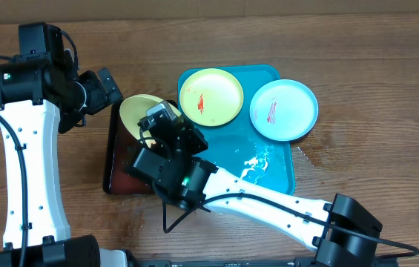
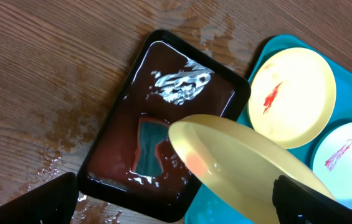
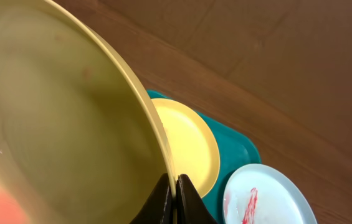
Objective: Clean dirty plates on tray and stack at the side
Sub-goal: 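Grip the lower yellow plate with the right gripper and tilt it over the black tray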
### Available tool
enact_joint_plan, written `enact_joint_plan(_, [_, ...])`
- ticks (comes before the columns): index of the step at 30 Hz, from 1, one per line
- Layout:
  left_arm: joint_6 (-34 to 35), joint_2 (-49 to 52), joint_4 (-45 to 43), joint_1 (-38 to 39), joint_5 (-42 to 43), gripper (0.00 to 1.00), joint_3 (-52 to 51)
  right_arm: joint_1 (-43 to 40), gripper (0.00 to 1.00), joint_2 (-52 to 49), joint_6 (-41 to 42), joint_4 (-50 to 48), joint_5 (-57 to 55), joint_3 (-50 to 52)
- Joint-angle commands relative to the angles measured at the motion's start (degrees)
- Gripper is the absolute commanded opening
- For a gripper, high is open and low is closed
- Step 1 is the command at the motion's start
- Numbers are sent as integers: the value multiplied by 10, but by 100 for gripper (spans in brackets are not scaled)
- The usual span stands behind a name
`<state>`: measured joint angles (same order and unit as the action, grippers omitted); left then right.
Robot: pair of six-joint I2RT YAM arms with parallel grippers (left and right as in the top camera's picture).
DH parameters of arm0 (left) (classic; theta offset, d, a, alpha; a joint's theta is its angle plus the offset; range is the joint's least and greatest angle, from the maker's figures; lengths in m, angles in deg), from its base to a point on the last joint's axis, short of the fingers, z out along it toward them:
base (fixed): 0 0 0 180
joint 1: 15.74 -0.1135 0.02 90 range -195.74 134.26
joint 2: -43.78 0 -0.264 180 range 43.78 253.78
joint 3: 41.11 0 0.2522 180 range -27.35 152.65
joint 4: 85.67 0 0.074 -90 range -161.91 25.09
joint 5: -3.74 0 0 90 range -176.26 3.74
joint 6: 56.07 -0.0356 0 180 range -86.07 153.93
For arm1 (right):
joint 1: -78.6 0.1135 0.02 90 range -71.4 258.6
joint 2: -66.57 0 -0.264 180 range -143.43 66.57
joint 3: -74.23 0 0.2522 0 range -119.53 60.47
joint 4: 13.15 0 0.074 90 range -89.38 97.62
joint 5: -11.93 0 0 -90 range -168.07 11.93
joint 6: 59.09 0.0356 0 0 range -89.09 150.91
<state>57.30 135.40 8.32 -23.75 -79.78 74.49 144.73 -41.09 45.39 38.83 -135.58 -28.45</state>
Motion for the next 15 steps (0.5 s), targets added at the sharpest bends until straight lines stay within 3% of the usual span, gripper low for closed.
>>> enact_joint_plan(1, [-7, -9, 1, -2, 6, 100, 13, 14, 4, 11, 0, -4, -38, -12])
enact_joint_plan(15, [-7, -9, 1, -2, 6, 100, 13, 47, 4, 11, 1, 17, -85, -12])
